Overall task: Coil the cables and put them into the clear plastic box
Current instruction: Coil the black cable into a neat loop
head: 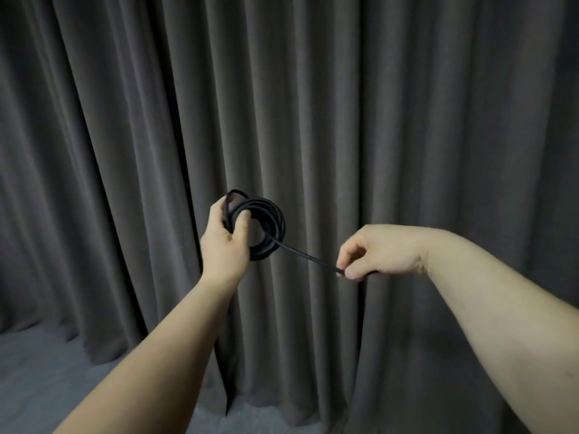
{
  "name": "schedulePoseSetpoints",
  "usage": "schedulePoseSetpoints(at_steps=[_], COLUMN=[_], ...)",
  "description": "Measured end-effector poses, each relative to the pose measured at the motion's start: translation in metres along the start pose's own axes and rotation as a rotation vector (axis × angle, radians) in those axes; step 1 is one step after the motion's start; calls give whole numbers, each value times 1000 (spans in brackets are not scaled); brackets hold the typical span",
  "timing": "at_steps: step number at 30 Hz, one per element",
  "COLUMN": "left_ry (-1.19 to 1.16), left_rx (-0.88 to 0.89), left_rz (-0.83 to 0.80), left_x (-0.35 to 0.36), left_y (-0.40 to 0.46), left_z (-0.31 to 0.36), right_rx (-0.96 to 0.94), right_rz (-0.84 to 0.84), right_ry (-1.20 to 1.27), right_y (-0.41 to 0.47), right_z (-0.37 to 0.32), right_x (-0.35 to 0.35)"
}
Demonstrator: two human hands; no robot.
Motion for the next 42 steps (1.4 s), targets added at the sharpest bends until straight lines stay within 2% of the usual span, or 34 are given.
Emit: schedulePoseSetpoints(at_steps=[1,2,5,7,13,18,21,25,31,34,36,39,40,42], left_ry=[28,58,123,152,137,80,79,81,117,127,130,100,74,39], left_rx=[2,11,81,135,191,303,328,271,179,170,155,103,71,41], left_rz=[-44,-93,-216,-286,-399,-426,-369,-219,-119,-103,-77,49,92,117], left_x=[4,10,30,42,55,60,57,40,34,32,26,1,-9,-17], left_y=[-4,-8,-20,-27,-41,-48,-42,-25,-19,-19,-17,-8,-5,0], left_z=[0,2,10,16,28,44,44,34,18,15,12,6,3,1], right_rx=[22,18,-124,-212,-254,-239,-232,-316,-366,-334,-350,-354,-338,-247], right_rz=[76,178,513,605,558,460,481,776,600,569,606,615,602,529], right_ry=[-116,-128,200,282,151,435,446,126,-401,-536,-366,108,178,124], right_y=[3,5,6,8,17,22,20,-15,-16,-5,-11,-28,-31,-26], right_z=[-1,-7,-33,-46,-48,-41,-34,-41,-78,-83,-86,-73,-67,-55], right_x=[-8,-15,-35,-38,-32,-26,-26,-40,-12,-3,-11,-35,-40,-37])
Point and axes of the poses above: each hand's wrist, its own y-axis towards the middle knuckle, its own x-axis out of the palm, z = x × y, the point moved 9 cm from there along y, towards the middle knuckle, and after that the axes turned 2 degrees about -y, right-handed, at the moved point
